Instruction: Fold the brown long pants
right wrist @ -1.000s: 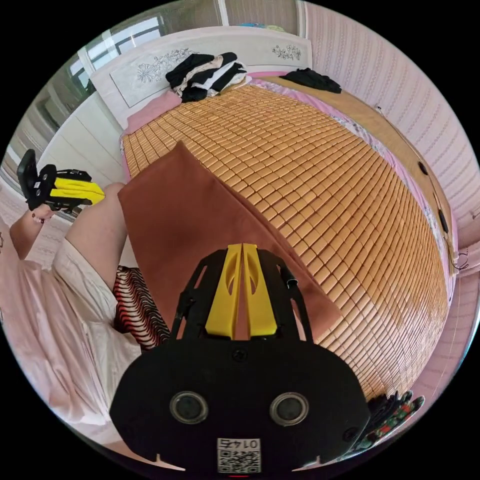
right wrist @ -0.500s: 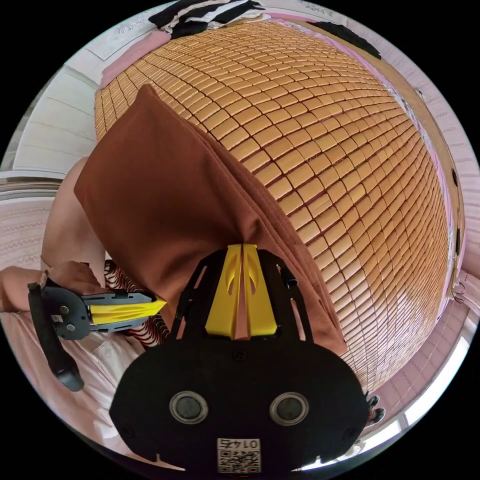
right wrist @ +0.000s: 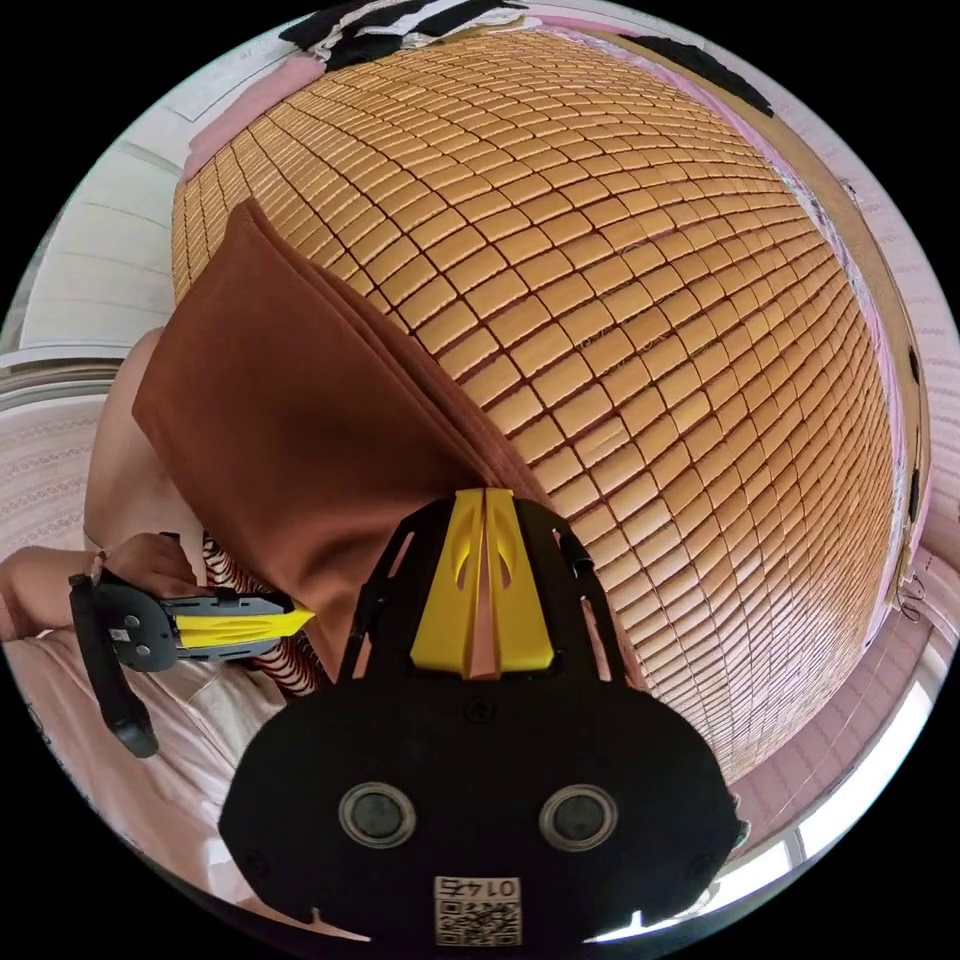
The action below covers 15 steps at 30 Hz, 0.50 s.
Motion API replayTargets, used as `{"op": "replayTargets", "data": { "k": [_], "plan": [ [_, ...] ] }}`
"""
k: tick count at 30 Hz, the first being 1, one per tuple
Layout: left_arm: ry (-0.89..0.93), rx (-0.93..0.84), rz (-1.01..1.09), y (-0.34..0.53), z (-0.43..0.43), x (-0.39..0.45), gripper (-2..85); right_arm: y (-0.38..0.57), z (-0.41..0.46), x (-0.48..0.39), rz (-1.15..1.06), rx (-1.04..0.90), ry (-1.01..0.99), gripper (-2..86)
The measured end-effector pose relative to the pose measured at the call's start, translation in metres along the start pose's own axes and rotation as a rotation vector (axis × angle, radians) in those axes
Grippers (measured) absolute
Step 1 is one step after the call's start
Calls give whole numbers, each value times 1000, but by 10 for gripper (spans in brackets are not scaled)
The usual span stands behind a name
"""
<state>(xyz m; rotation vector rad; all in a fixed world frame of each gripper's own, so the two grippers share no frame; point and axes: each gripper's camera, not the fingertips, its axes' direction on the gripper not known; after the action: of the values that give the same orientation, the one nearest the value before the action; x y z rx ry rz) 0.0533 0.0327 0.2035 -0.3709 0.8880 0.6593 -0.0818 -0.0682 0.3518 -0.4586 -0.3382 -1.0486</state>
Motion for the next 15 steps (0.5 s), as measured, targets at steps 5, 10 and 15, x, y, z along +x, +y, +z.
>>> {"op": "replayTargets", "data": {
  "k": [5,10,15],
  "plan": [
    [-17,150,21,10,-20,9,-1,146,-30,31,169,283,-89,-4],
    [-163,187,-152,-3,-17,-18,10,266,-3,53,329,208,-97,-4],
    [-159,-13,-185,-33,32,-57,-8,329,27,76,483,148,-136,0]
  ]
}}
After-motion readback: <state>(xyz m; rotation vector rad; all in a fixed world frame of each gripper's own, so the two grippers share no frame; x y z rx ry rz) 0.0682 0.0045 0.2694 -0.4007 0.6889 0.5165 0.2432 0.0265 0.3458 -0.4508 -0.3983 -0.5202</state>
